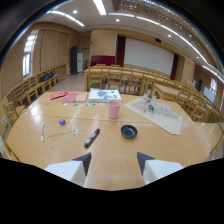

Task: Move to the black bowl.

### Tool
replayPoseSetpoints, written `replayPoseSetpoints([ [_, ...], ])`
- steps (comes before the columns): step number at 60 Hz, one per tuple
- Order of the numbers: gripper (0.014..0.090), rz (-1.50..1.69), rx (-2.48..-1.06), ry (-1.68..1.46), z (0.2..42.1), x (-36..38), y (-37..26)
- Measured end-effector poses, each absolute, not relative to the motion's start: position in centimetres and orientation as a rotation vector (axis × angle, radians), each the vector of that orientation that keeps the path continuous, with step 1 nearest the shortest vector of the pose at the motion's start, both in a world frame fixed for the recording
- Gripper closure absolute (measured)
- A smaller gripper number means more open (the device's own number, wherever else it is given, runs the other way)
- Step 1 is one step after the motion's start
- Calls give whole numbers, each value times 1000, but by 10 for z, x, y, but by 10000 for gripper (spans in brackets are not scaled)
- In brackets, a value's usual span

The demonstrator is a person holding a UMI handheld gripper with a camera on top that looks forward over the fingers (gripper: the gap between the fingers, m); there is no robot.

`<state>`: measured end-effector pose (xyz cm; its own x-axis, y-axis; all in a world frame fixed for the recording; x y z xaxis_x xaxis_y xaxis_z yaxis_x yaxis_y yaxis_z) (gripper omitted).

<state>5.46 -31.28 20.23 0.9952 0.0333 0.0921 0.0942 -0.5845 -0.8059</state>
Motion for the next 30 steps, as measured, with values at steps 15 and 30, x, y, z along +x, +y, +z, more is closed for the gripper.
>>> replayPoseSetpoints([
  [15, 186, -140, -2191, -47, 188, 20, -332],
  [30, 183, -194, -2247, -51, 145, 61, -317],
])
